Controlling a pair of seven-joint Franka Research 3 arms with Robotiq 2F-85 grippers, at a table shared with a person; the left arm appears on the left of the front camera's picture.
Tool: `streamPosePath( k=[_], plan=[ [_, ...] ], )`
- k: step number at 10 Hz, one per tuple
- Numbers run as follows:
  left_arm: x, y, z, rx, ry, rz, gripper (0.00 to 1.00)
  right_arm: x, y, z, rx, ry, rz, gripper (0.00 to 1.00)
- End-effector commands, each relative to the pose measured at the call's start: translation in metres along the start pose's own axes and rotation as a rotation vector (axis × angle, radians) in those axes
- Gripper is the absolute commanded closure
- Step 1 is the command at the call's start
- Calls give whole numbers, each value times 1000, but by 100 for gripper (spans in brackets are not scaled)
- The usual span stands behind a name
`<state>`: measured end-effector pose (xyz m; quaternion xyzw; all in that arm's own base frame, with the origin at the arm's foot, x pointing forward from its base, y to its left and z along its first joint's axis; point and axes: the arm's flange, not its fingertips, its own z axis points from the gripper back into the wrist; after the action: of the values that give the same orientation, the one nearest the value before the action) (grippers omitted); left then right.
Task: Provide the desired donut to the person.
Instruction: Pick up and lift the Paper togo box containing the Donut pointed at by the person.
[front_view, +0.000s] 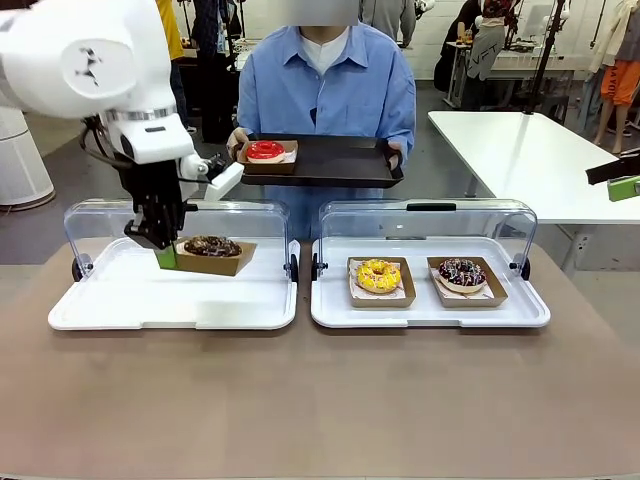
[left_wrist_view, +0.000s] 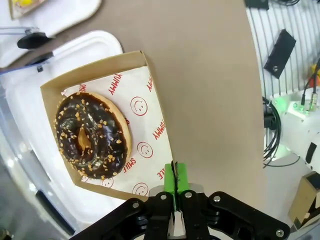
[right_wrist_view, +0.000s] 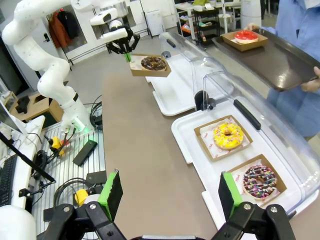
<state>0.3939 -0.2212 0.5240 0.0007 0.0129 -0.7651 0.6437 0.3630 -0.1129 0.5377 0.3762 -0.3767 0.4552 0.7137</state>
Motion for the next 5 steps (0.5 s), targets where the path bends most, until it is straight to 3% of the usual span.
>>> streamPosePath(
  k=[1,5],
  plan=[
    [4,-6,21,8,20,38,100,1,0,0,4,-19,10,0],
    [8,-7,57,69,34,80,100,1,0,0,4,-19,10,0]
  ],
)
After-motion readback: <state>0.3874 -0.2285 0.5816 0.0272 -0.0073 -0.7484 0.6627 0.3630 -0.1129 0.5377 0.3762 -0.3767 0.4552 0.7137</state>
